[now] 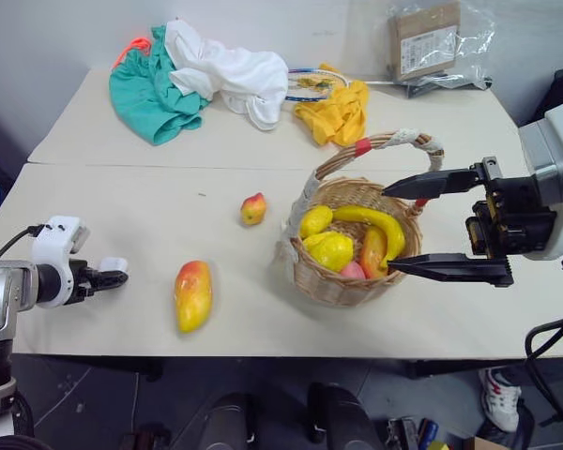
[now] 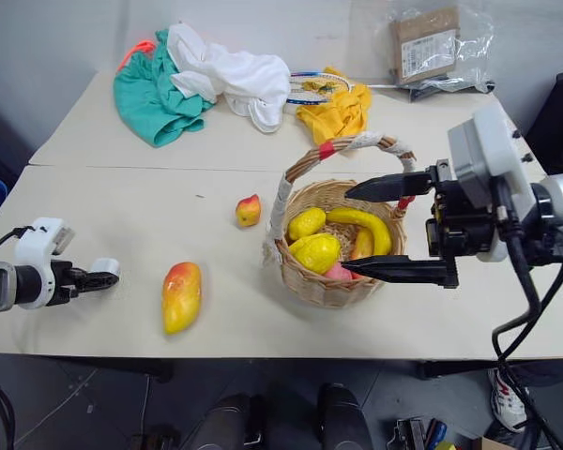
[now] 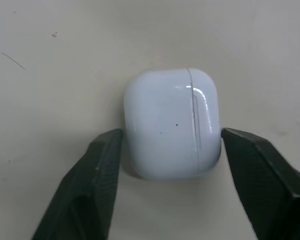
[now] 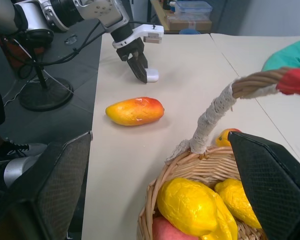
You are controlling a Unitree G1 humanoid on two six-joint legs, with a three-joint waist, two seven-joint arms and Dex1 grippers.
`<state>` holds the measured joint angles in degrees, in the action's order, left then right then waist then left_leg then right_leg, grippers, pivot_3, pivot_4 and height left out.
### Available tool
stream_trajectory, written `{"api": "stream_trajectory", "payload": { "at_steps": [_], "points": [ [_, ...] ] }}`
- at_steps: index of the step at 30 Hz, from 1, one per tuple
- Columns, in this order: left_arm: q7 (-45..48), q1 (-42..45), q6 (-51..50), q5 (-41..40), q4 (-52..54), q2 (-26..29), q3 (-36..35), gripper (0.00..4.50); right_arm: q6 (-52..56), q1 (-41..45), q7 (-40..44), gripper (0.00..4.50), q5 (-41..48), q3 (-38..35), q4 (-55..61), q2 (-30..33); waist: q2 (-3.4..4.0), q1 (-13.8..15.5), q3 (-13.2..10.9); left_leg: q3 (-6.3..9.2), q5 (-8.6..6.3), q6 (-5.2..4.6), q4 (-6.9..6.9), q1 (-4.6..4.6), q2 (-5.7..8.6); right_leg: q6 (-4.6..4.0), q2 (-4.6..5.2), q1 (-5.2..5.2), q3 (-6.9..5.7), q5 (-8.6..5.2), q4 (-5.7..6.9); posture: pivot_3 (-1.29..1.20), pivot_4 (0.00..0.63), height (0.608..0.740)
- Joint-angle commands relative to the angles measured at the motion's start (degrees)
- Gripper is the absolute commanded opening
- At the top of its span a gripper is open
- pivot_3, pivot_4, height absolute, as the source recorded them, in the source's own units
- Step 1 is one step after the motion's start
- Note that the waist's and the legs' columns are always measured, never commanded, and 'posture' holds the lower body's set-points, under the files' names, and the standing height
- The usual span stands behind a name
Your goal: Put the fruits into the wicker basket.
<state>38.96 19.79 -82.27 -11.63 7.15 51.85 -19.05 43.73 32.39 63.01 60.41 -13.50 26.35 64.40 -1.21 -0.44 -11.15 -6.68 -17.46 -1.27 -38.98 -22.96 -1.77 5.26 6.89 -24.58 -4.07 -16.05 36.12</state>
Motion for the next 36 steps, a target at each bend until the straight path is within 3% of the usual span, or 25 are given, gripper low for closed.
{"api": "stream_trajectory", "payload": {
  "at_steps": [1,5,10,14,17,19,21,26,36],
  "points": [
    [-2.54,-1.05,-3.97,-0.96,3.85,0.15,-3.19,4.48,-1.01,1.47,0.87,4.50,-0.58,-0.38,-0.17,-0.70,0.00,0.00,0.00,0.00,0.00,0.02,0.00,0.00,-0.03,-0.02,-0.03,-0.01,0.00,0.00,0.00,0.00,0.150,0.740],
    [-3.22,-1.69,-9.88,-3.27,10.73,1.53,-8.31,4.48,-0.99,1.49,1.59,4.50,-1.16,-0.23,-0.60,-1.67,-0.02,0.09,0.00,0.00,-0.02,0.03,0.00,-0.08,-0.04,-0.02,-0.04,-0.04,0.02,0.01,-0.07,0.00,0.150,0.740],
    [-6.79,-2.90,-10.23,-13.80,18.66,3.95,-16.85,4.48,-1.35,1.29,2.14,4.50,-2.39,0.47,-0.87,-3.42,-0.04,0.17,0.00,0.04,-0.05,0.03,0.00,-0.13,-0.02,-0.02,0.03,-0.04,0.01,0.01,-0.15,0.00,0.150,0.740],
    [-22.25,-2.48,-10.23,-38.52,22.24,-0.21,-22.66,4.48,-1.07,1.34,1.65,4.50,-2.41,0.41,-0.73,-4.67,-0.03,0.29,0.00,0.12,-0.04,0.02,0.01,-0.11,0.04,-0.02,0.19,-0.01,-0.01,0.01,-0.12,0.00,0.150,0.740],
    [-39.21,0.01,-10.23,-59.66,21.40,-5.40,-19.20,4.48,-1.17,0.73,1.35,4.50,-2.72,0.40,-0.18,-5.18,-0.03,0.45,0.00,0.22,-0.02,0.00,0.00,-0.11,0.10,0.00,0.27,0.06,-0.06,0.02,-0.11,0.00,0.150,0.740],
    [-60.15,-5.65,4.80,-87.27,18.61,2.43,-11.12,4.48,-1.09,0.55,0.98,4.50,-2.72,0.38,0.21,-5.40,-0.25,0.38,-0.03,0.27,0.00,-0.02,-0.01,-0.11,0.14,0.03,0.30,0.09,-0.11,0.04,-0.10,0.00,0.150,0.740],
    [-70.81,-9.78,15.02,-100.22,18.85,7.22,-4.37,4.48,-0.84,0.18,0.61,4.50,-2.53,-0.27,0.60,-5.52,-0.26,-0.23,-0.02,0.33,0.00,0.07,0.09,-0.09,0.07,0.00,0.28,0.07,-0.08,0.04,-0.12,0.00,0.150,0.740],
    [-73.56,-11.01,23.14,-101.37,20.81,9.08,6.80,4.48,-0.04,-2.30,-1.56,4.50,-1.18,-3.14,2.70,-5.25,0.03,-0.25,0.02,0.25,0.07,0.04,0.21,-0.04,0.19,-0.05,0.33,0.06,-0.09,0.01,-0.15,0.00,0.150,0.740],
    [-69.20,-9.44,22.05,-101.37,17.09,15.67,15.48,4.48,1.40,-5.07,-6.78,4.50,2.39,-6.91,5.74,-5.30,0.03,0.36,0.02,0.15,0.08,0.04,0.08,-0.07,0.14,-0.06,-0.02,0.09,-0.03,0.01,-0.16,0.00,0.150,0.740]
  ]
}}
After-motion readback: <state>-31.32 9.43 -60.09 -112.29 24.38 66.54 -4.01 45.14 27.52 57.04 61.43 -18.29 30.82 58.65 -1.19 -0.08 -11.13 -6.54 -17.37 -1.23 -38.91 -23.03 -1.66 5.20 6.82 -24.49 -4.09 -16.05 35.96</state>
